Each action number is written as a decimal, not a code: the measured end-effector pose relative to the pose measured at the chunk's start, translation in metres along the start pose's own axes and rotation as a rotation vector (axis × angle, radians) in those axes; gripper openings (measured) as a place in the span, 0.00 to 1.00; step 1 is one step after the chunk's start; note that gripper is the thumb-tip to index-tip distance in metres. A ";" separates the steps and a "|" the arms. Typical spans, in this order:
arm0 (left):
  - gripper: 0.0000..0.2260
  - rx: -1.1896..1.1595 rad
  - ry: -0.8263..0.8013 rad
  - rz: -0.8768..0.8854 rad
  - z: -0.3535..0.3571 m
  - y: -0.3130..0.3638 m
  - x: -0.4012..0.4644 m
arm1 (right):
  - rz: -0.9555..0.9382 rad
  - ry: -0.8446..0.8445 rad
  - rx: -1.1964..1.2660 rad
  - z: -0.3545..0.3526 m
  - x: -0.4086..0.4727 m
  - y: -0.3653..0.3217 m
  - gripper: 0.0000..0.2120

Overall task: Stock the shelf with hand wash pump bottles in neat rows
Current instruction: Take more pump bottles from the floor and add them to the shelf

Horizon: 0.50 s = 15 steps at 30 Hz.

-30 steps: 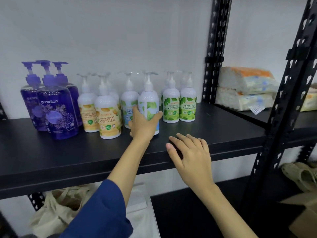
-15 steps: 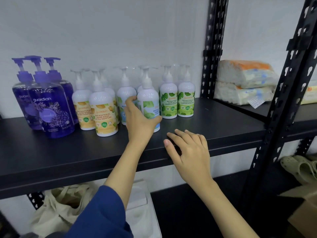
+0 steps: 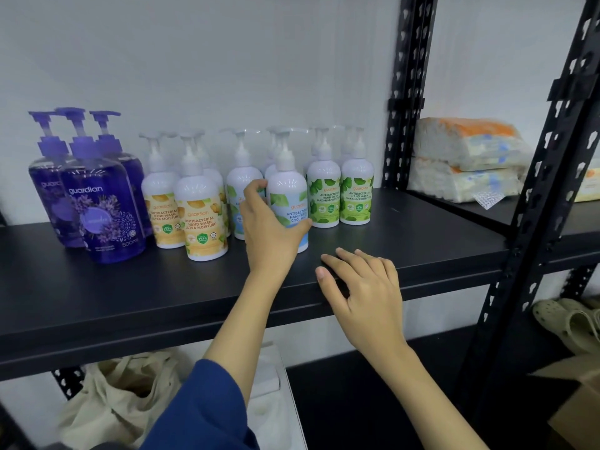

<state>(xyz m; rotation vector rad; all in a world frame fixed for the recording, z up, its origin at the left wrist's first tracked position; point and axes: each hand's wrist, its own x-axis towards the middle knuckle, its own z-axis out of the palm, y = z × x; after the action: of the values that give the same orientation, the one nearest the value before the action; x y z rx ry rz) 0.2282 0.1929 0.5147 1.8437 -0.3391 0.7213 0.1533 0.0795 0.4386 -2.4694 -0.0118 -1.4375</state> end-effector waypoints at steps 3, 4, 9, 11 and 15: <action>0.36 -0.171 -0.033 -0.073 -0.001 -0.006 0.004 | 0.002 0.003 0.006 0.000 0.000 0.000 0.21; 0.36 -0.195 -0.036 -0.086 -0.001 -0.007 0.005 | 0.002 0.002 0.009 0.000 0.001 0.000 0.21; 0.42 -0.120 -0.040 -0.085 0.000 -0.006 0.004 | 0.001 0.009 0.010 0.000 0.000 -0.001 0.21; 0.42 -0.124 -0.049 -0.091 0.001 -0.008 0.005 | 0.001 0.015 0.013 0.000 0.000 -0.001 0.20; 0.43 -0.175 -0.087 -0.093 0.001 -0.012 0.007 | -0.002 0.029 0.020 0.000 0.000 -0.001 0.20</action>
<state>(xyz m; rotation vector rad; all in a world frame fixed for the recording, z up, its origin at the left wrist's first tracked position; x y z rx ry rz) 0.2411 0.1973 0.5097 1.7156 -0.3592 0.5322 0.1530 0.0802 0.4391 -2.4337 -0.0224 -1.4664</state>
